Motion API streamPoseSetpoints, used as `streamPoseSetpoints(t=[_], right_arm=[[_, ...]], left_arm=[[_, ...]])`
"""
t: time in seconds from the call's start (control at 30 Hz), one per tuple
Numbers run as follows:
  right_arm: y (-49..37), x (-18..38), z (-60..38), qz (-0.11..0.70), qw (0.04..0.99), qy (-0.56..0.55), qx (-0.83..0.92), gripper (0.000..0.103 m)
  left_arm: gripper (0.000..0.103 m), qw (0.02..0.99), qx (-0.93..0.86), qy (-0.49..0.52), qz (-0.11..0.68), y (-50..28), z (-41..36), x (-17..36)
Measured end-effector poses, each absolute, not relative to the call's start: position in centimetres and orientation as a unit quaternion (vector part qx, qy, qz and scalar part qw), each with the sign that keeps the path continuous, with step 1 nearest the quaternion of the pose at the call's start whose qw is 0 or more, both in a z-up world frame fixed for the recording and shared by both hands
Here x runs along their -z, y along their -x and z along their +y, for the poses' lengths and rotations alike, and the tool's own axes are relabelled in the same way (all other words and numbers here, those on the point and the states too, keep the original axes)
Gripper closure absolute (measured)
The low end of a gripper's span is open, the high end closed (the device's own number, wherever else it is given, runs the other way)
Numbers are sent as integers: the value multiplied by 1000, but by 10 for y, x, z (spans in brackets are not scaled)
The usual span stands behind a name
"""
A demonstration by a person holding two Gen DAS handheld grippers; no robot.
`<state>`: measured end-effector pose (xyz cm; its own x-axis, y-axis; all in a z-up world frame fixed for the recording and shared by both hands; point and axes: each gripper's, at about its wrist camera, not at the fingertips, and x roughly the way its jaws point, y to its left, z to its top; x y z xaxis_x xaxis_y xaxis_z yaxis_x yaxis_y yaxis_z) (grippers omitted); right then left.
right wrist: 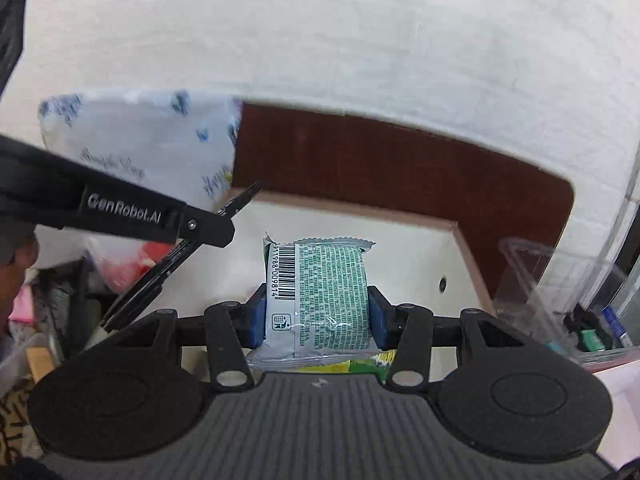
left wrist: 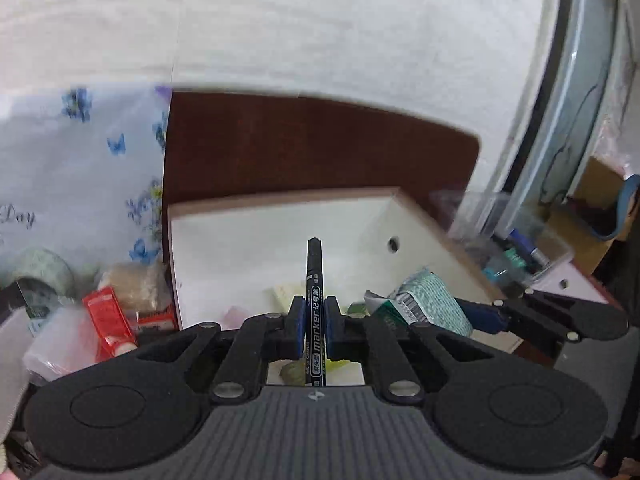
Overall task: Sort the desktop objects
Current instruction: 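Carry the marker and soap bar into the cardboard box and open both grippers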
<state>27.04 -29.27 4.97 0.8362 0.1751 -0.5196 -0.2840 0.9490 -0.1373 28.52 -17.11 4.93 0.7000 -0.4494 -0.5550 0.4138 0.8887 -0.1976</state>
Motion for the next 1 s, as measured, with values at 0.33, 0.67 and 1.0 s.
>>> streamPoseSetpoints(t=[0.33,0.67,1.0], right_arm=[[-339,5,-263,394,895,163,-130,55],[-349,10,-263,423,881,170,-126,55],[-344,3,-270,401,896,156,-111,30]], left_arm=[[96,911,191,-3,366,-324,-177,-12],[95,903,200,-19,379,-333,-184,-2],[22,903,252,-2,347,-322,-193,-12]])
